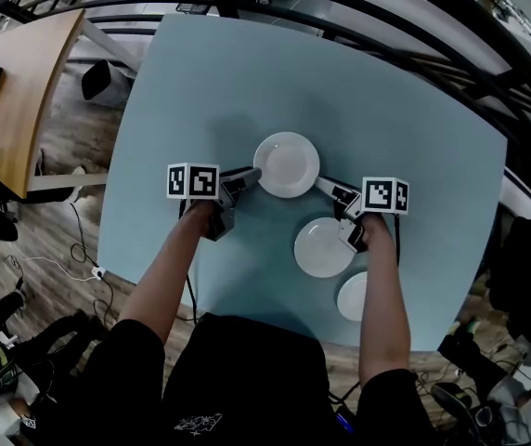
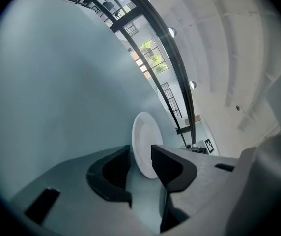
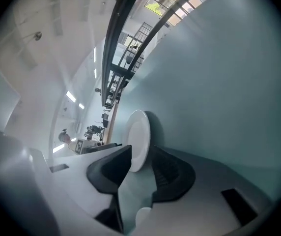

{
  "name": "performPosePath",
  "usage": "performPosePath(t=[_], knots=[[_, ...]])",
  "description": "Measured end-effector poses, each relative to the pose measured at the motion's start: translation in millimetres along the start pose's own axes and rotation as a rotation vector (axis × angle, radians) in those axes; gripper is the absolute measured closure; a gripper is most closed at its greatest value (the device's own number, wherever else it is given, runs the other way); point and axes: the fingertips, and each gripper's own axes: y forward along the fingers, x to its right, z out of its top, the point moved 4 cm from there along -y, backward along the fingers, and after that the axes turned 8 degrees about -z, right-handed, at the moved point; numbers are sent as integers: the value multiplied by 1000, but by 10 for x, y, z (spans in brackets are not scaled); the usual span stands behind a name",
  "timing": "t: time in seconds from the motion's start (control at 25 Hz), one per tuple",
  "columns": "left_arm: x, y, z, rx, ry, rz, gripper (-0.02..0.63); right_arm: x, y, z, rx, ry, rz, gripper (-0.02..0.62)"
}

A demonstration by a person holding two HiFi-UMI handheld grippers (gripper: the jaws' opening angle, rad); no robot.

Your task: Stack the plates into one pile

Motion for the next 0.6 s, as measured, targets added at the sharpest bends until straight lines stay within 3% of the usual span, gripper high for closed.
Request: performPosePath(t=[0.32,0.6], knots=[[-74,11,198,-11,-65,-14,489,38,85,152,-21,105,27,442],[-81,85,318,-64,-59,19,489,-2,170,228,-33,104,1,453]])
